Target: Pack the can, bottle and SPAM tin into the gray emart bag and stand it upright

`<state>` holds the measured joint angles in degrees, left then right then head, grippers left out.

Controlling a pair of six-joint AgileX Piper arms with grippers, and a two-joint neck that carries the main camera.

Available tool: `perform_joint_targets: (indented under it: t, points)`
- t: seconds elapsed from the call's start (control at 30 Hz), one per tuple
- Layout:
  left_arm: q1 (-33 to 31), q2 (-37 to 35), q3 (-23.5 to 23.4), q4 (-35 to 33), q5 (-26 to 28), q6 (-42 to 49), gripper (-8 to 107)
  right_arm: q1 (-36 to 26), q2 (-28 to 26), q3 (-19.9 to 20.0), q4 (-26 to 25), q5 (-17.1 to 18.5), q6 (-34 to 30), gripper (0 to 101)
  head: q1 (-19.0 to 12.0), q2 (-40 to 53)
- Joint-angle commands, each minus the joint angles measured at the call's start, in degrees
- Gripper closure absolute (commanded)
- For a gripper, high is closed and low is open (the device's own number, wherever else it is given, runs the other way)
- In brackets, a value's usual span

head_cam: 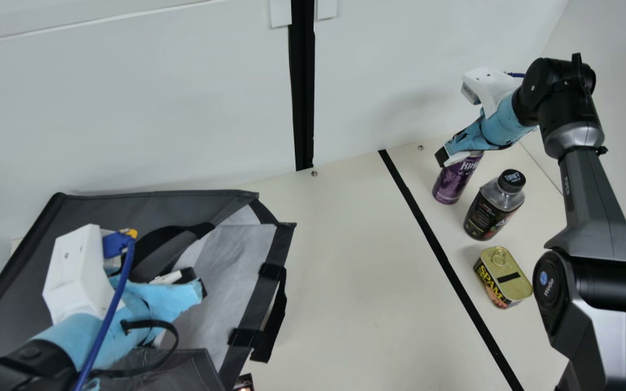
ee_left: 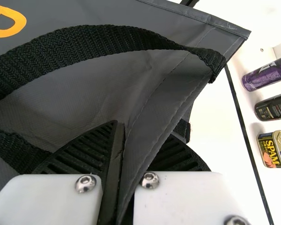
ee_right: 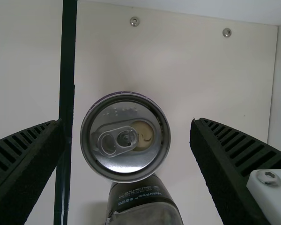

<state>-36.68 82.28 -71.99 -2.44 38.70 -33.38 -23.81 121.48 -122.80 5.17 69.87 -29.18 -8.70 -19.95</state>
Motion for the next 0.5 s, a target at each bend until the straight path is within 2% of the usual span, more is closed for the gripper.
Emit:
perform_joint_targets:
  t: [0.0, 0.23, 0.47]
  points:
    - [0.0, 0.0, 0.0, 0.0, 0.0, 0.0, 107, 0.0, 0.2, 0.0, -0.3, 0.0, -0.2, 6, -1.3, 0.0]
    - [0.0, 0.0, 0.0, 0.0, 0.0, 0.0, 107, 0.2, 1.0, 0.1, -0.5, 0.0, -0.5, 6, -1.3, 0.0]
    - [0.0, 0.0, 0.0, 0.0, 0.0, 0.0, 107, 0.2, 1.5, 0.2, 0.5, 0.0, -1.2, 53, -1.3, 0.0]
